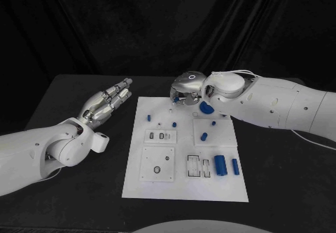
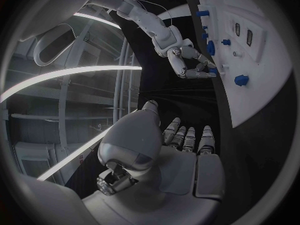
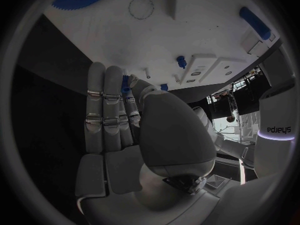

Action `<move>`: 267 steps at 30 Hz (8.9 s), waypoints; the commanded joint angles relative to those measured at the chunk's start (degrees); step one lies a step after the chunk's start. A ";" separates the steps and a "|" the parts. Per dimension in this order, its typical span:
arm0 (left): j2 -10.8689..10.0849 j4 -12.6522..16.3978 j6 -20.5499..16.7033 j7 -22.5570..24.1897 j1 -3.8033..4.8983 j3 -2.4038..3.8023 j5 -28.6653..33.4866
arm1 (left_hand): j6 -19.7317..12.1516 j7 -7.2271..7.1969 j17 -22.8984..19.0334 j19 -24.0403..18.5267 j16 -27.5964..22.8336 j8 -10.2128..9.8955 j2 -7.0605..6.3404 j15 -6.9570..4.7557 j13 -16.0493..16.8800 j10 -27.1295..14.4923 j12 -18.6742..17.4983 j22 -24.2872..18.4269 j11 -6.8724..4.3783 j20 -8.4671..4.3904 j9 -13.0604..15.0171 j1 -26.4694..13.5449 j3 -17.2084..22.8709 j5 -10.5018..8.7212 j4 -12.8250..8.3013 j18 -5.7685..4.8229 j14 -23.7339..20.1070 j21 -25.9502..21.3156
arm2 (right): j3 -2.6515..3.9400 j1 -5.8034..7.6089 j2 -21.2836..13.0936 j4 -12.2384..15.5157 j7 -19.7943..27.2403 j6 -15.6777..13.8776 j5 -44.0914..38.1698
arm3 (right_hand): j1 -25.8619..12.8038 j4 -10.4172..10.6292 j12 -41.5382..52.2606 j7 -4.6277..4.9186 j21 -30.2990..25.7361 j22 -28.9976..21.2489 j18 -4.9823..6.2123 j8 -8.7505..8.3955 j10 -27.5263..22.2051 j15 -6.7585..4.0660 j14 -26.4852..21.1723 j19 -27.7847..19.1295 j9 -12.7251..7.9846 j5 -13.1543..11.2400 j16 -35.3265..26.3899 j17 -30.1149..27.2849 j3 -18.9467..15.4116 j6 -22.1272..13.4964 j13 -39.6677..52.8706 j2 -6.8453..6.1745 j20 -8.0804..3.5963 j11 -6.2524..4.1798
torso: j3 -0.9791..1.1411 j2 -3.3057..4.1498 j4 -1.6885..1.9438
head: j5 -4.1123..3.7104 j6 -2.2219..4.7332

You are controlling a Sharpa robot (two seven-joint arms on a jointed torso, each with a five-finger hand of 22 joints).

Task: Assemble the parts on the task board

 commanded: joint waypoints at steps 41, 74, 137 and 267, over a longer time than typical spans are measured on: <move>0.90 -0.85 1.77 11.52 0.17 0.07 -0.08 | 1.72 0.71 -0.07 -0.16 -0.21 0.27 0.43 0.64 0.07 0.06 -0.04 -0.10 0.57 0.80 0.22 1.11 0.81 0.96 -0.50 0.33 -0.02 -0.19 | 0.04 -1.13 3.47 -4.59 1.13 -0.42 0.29 | -0.87 1.44 0.11 -0.34 0.51 1.08 0.49 -1.14 -0.03 0.22 -1.55 -1.65 -0.16 -1.56 -0.02 0.08 0.22 -1.04 0.06 -0.98 0.27 -1.40 | 0.00 -0.04 -0.16 | -0.37 -0.78; 0.02 -1.02 2.15 10.68 0.17 0.06 -0.08 | 1.90 0.94 -0.07 -0.16 -0.21 0.31 0.52 0.82 0.04 0.01 -0.16 -0.10 0.74 1.05 0.21 1.48 1.08 1.59 -0.94 0.39 -0.02 -0.19 | 0.03 0.34 -2.57 -0.28 0.47 -7.35 2.13 | -1.08 2.45 5.46 -0.74 -4.72 2.91 0.57 0.03 -14.39 0.75 -7.71 -5.96 -2.41 0.49 -2.24 -1.93 -9.11 -13.64 1.27 0.95 1.20 -0.13 | -0.05 -0.21 -0.59 | -0.05 -0.83; 0.72 -2.41 4.83 9.01 0.14 0.05 -0.06 | 1.87 0.94 -0.07 -0.16 -0.21 0.26 0.77 1.65 0.05 0.02 -0.17 -0.10 0.89 1.91 0.19 2.00 1.57 2.47 -1.74 0.42 -0.02 -0.19 | 0.00 -1.09 -16.85 8.50 -6.57 1.59 5.88 | -10.85 7.06 81.33 -3.56 35.03 44.89 -5.29 -1.55 16.85 -3.34 4.23 5.80 0.43 -0.45 49.63 51.61 -13.87 -12.75 78.13 1.17 -2.37 -6.83 | -0.10 -0.35 -1.27 | 0.51 -1.81; 2.36 -4.16 7.52 7.19 0.13 0.05 -0.06 | 2.00 0.98 -0.07 0.13 -0.21 0.23 1.02 3.27 0.04 0.02 -0.25 0.11 0.83 3.91 0.22 2.27 2.27 3.46 -3.14 0.60 -0.02 0.05 | 0.02 -0.77 -6.64 7.25 -5.33 3.16 5.86 | -11.45 4.28 80.95 -1.95 33.64 47.71 -5.38 0.60 16.95 -2.50 4.42 6.64 6.20 4.78 49.39 51.78 -8.74 -12.36 78.77 -0.16 -1.74 -5.66 | 0.02 -0.40 -1.35 | 0.99 -2.84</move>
